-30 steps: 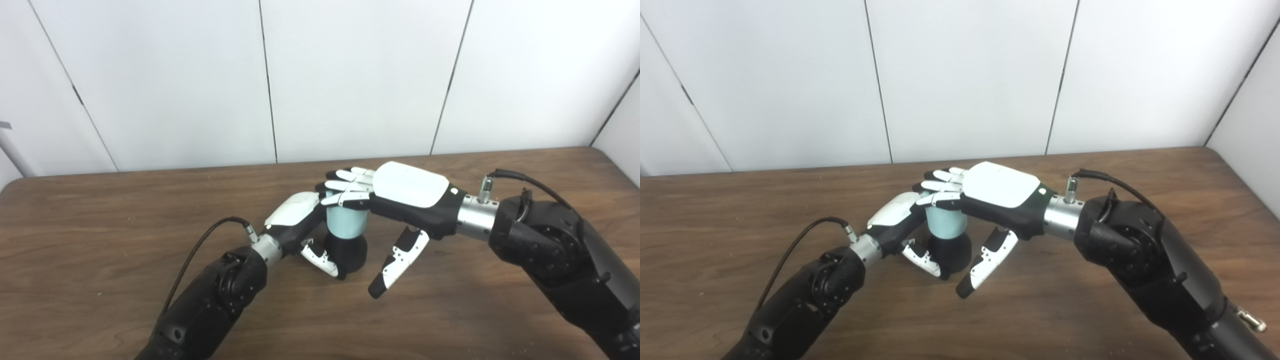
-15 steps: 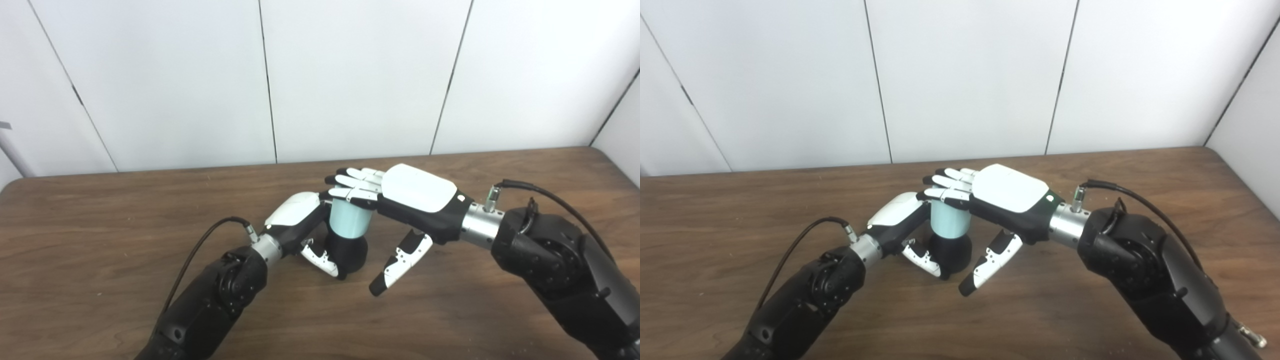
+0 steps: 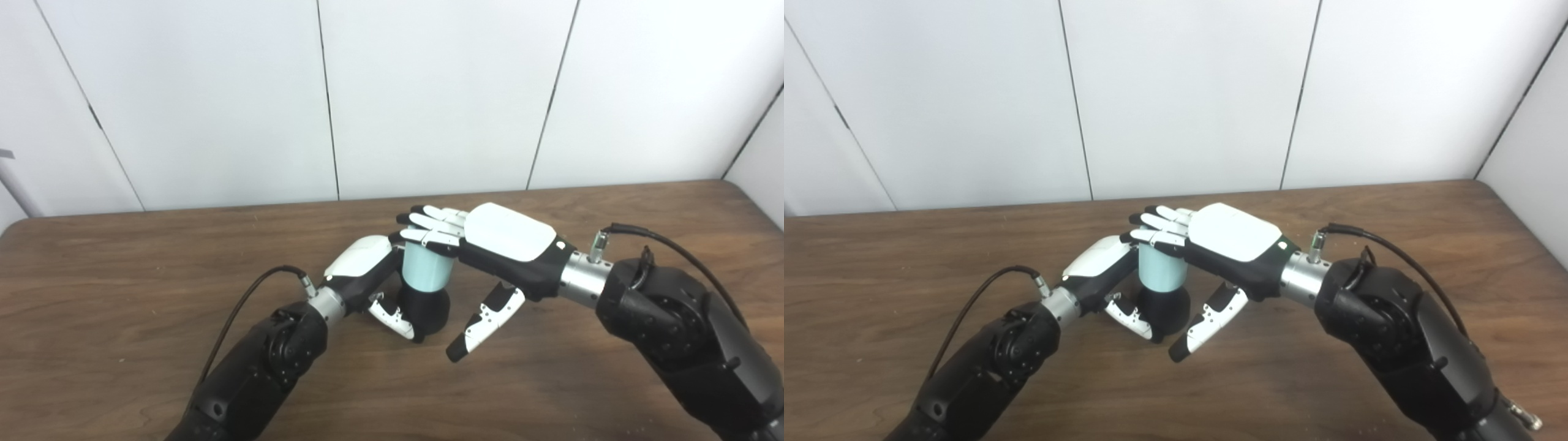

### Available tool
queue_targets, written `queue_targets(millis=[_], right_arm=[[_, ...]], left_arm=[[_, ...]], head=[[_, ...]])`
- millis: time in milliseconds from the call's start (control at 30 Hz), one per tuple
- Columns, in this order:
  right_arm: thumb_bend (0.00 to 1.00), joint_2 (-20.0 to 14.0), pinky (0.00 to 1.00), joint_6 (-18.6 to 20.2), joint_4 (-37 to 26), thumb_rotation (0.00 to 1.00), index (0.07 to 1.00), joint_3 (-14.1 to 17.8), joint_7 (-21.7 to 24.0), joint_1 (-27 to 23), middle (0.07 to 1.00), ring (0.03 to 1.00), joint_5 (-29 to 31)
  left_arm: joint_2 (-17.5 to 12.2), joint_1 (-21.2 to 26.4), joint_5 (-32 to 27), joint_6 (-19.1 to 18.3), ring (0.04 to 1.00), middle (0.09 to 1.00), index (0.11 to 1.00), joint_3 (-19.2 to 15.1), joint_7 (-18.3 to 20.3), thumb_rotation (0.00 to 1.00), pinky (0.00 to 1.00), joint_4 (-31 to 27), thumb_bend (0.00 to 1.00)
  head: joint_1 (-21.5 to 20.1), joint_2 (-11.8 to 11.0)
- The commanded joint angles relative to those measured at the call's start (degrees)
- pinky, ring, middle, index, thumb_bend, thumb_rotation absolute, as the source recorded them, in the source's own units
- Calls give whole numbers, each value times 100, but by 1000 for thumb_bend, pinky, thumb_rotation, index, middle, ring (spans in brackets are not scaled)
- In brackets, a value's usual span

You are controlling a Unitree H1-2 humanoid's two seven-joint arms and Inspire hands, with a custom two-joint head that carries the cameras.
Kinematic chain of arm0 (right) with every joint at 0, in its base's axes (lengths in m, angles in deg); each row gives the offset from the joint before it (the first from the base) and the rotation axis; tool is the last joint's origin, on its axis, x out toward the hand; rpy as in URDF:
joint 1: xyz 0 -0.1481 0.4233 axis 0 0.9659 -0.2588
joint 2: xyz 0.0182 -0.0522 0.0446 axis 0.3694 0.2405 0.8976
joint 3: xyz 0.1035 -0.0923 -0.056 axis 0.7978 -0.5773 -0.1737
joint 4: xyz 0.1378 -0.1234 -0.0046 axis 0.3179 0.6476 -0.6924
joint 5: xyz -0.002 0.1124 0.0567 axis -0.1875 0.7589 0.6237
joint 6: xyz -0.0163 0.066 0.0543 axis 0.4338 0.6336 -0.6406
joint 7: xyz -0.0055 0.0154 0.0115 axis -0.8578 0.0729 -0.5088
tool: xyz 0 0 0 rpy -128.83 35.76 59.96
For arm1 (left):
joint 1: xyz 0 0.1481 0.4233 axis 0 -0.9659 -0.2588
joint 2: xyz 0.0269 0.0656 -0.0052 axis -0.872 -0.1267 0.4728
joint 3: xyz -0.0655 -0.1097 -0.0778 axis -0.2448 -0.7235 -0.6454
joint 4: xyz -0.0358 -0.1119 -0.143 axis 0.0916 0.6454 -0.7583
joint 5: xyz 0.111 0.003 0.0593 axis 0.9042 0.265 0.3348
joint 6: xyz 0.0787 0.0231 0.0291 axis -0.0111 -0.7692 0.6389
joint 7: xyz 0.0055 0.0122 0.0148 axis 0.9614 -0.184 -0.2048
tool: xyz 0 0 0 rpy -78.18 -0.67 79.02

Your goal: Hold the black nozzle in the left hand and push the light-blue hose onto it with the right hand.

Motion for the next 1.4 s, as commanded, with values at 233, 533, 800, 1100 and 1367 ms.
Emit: queue_targets(millis=[233,533,800,1100,1367], right_arm=[[757,7,957,64,76,661,941,-313,356,172,989,999,109],[765,17,959,-142,216,649,922,-501,417,23,977,997,366],[759,-67,951,-197,208,643,917,-304,207,-87,970,989,397],[699,623,814,-111,8,381,935,501,-1136,68,968,922,-270],[758,1045,714,407,-67,224,965,987,-1272,157,972,901,-399]], left_arm=[[-36,-311,250,-307,585,482,485,308,626,0,1000,300,526],[-31,-279,267,-335,584,497,475,320,647,0,1000,290,525],[-49,-292,240,-313,586,493,478,309,645,0,1000,313,525],[-40,-280,217,-292,590,491,479,299,636,0,1000,369,526],[-51,-268,205,-292,591,491,479,304,671,0,1000,339,525]], head=[[12,1],[23,14],[5,-19],[-14,-47],[2,-50]])
